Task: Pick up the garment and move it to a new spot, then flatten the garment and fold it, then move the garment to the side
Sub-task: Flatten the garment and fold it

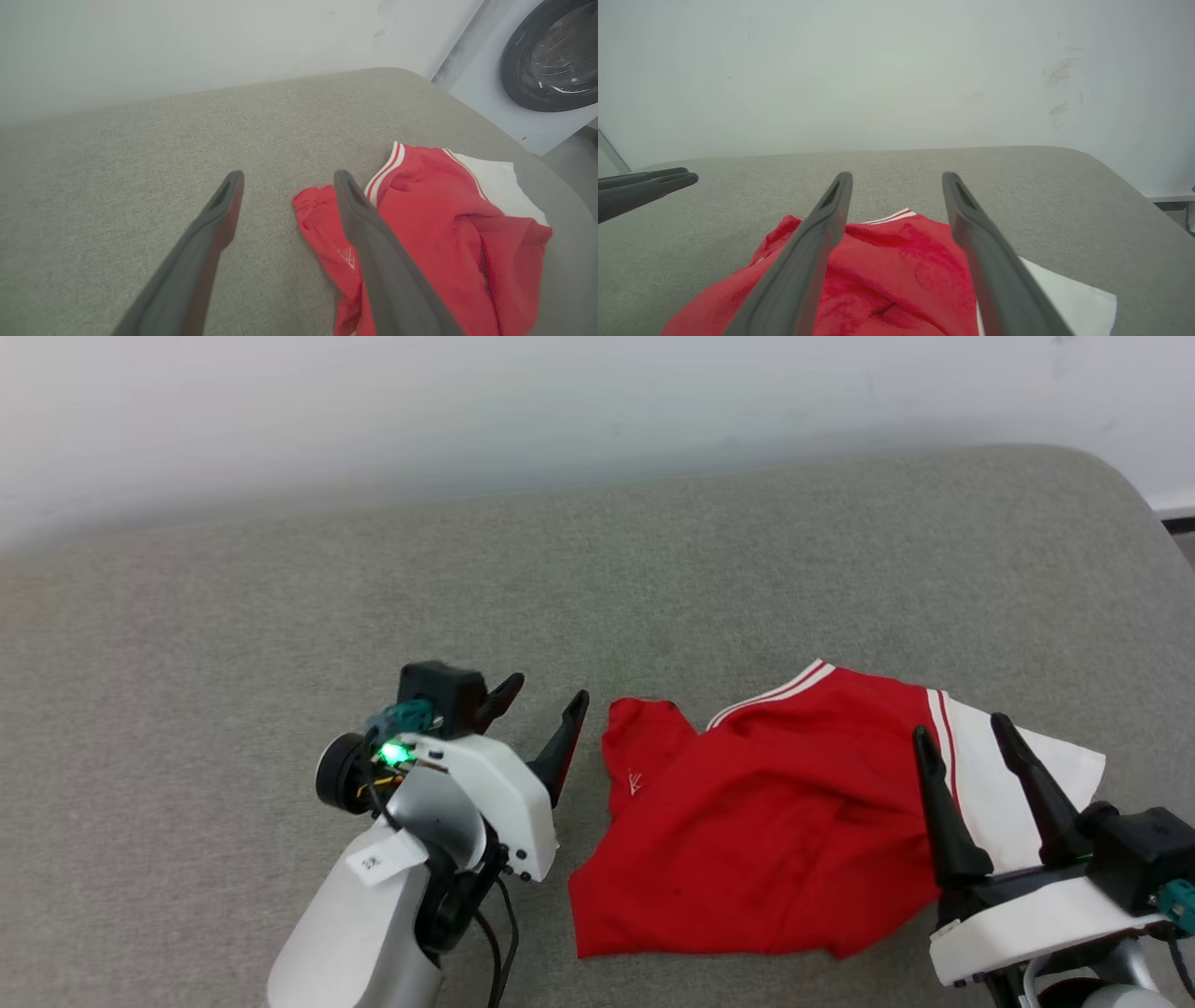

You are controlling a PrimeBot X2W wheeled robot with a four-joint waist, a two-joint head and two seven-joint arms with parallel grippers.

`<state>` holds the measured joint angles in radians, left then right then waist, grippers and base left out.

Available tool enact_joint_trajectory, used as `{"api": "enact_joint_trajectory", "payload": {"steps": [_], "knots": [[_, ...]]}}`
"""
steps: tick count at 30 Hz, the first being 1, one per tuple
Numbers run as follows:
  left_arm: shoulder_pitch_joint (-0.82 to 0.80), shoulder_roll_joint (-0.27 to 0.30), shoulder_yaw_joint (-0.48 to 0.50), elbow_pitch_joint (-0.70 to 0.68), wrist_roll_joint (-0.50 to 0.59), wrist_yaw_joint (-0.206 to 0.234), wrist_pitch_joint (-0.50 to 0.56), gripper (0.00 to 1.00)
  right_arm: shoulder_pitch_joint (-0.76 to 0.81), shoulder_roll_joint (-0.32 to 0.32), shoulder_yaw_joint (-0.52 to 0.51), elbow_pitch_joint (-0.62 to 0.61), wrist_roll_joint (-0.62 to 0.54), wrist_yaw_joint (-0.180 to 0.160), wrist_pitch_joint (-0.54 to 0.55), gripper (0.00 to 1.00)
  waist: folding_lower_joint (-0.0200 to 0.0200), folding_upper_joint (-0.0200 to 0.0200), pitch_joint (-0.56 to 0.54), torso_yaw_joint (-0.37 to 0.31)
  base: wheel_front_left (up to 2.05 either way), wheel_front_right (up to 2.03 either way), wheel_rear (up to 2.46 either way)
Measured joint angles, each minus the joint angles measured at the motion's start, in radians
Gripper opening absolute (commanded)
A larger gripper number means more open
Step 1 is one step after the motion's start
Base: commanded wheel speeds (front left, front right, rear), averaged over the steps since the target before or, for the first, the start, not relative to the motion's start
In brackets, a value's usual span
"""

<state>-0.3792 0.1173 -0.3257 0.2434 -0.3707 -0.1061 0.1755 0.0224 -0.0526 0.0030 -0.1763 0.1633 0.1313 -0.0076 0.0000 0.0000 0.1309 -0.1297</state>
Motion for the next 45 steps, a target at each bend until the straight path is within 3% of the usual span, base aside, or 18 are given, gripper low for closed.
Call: {"api": "enact_joint_trajectory", "payload": {"steps": [9,17,18,19,20,24,29,36,45], "knots": [[-0.162,0.046,-0.110,0.130,-0.050,-0.019,0.294,1.00,-0.054,0.000,0.040,0.063,0.055,0.000,-0.047,1.00,0.0002,0.0000,0.101,-0.098,0.00,0.00,0.00],[-0.245,0.112,-0.229,0.214,-0.121,-0.023,0.479,1.00,-0.074,0.000,0.055,0.137,0.112,0.000,-0.099,1.00,0.0001,0.0000,0.157,-0.172,0.00,0.00,0.00],[-0.253,0.122,-0.246,0.216,-0.140,-0.023,0.499,0.54,-0.080,0.000,0.054,0.145,0.113,0.000,-0.103,1.00,0.0001,0.0000,0.161,-0.177,0.00,0.00,0.00],[-0.263,0.131,-0.261,0.217,-0.155,-0.023,0.515,0.24,-0.084,0.000,0.052,0.151,0.114,0.000,-0.108,1.00,0.0001,-0.0001,0.165,-0.181,0.00,0.00,0.00],[-0.269,0.138,-0.271,0.219,-0.166,-0.023,0.525,0.00,-0.084,0.000,0.051,0.156,0.119,0.000,-0.111,1.00,0.0001,0.0000,0.168,-0.184,0.00,0.00,0.00],[-0.275,0.154,-0.310,0.225,-0.198,-0.023,0.515,0.00,-0.086,0.001,0.041,0.177,0.126,0.000,-0.124,1.00,0.0001,0.0000,0.165,-0.184,0.00,0.00,0.00],[-0.276,0.168,-0.307,0.232,-0.178,-0.020,0.393,0.00,-0.087,0.001,0.036,0.191,0.138,0.000,-0.125,1.00,0.0001,0.0000,0.142,-0.163,0.00,0.00,0.00],[-0.261,0.214,-0.216,0.141,-0.159,0.071,0.208,0.00,-0.079,0.001,0.011,0.186,0.125,0.000,-0.112,1.00,0.0000,0.0000,0.089,-0.102,0.00,0.00,0.00],[-0.050,0.313,-0.081,-0.115,-0.193,0.225,0.128,0.00,-0.028,0.001,-0.015,0.148,0.105,0.000,-0.071,1.00,0.0000,0.0000,0.017,0.009,0.00,0.00,0.00]]}}
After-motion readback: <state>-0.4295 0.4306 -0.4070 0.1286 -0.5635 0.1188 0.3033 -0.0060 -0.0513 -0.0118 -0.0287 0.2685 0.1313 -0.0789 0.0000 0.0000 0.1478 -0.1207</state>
